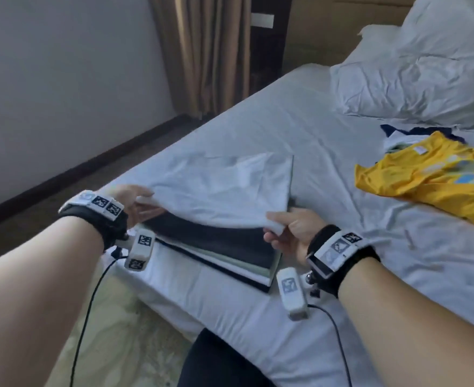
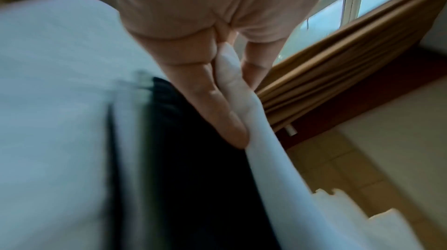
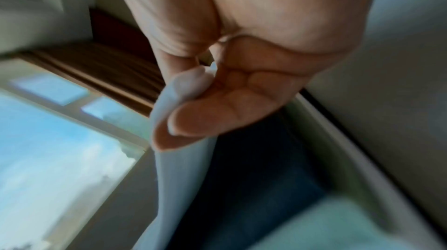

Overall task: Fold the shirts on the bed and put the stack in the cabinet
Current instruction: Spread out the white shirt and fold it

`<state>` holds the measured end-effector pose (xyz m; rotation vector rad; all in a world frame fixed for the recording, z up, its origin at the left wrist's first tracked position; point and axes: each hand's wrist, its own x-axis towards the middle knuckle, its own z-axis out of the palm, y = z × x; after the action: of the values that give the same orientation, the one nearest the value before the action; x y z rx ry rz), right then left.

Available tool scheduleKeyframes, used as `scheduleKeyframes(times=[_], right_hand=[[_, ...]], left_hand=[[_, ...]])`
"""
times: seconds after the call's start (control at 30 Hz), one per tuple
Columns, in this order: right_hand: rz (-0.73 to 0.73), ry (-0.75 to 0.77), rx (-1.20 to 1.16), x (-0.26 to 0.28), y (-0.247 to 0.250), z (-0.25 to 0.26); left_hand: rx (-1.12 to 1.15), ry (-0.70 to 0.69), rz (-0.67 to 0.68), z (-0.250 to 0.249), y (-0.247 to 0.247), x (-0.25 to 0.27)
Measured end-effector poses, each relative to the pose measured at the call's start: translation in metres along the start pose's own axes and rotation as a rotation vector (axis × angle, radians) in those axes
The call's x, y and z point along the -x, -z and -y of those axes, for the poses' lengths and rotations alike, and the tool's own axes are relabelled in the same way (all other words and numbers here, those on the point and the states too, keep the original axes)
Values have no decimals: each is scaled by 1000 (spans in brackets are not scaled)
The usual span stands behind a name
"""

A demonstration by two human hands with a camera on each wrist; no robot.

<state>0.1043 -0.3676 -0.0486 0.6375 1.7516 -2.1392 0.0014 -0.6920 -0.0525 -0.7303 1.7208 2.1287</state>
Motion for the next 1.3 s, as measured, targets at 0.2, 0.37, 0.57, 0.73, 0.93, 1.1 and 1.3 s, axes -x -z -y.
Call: scheduleKeyframes(times=[0.2, 0.37, 0.57, 0.73, 0.93, 1.1, 1.3], right_hand=[[-96, 4, 70, -18, -1, -49], [-89, 34, 122, -14, 1, -51], [-58, -5, 198, -14, 4, -60], [-183, 23, 322, -27, 8, -67], [-187, 11, 435, -29, 12, -79], [-160, -44, 493, -21, 9, -78], [-491, 339, 946, -25, -2, -53]], left_hand=[[22, -56, -100, 48, 40, -44], [18, -115, -76, 47, 40, -42], [-11, -134, -94, 53, 47, -44], [-138, -123, -177, 44, 41, -29], [-1160, -782, -340, 40, 22, -2], [-1416, -749, -19, 77, -16, -13], [-1663, -421, 65, 98, -29, -30]])
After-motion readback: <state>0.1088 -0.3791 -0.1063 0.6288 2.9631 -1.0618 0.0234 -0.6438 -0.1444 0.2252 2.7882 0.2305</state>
